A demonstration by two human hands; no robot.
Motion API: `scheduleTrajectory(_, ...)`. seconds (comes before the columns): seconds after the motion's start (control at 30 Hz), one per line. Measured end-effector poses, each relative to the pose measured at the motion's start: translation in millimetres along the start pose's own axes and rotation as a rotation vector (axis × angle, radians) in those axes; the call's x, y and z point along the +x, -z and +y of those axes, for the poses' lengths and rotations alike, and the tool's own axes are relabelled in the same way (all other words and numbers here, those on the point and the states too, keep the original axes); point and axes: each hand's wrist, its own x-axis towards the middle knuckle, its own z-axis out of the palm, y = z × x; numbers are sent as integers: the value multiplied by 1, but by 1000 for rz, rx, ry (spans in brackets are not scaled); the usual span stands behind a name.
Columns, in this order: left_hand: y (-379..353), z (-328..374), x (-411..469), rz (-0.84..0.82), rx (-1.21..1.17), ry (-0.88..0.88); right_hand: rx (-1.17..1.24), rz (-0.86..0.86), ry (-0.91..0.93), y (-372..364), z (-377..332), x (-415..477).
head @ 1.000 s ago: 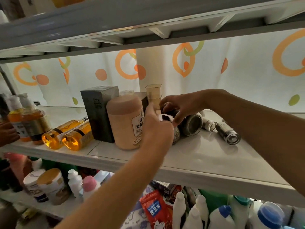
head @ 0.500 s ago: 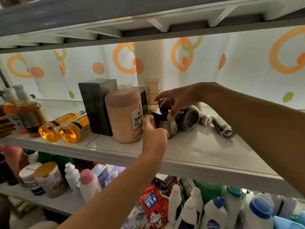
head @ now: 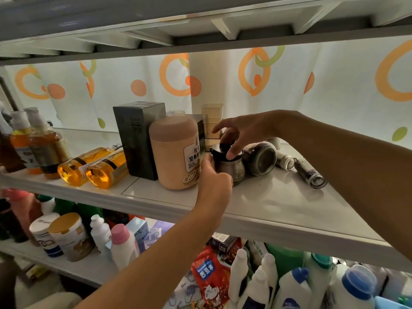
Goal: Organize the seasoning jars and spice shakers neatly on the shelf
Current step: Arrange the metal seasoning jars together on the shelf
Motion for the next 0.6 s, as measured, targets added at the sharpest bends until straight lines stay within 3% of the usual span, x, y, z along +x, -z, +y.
scheduleTrajectory(0.6, 12, -4, 18, -3, 114, -1, -156, 129, -36, -11, -10, 3)
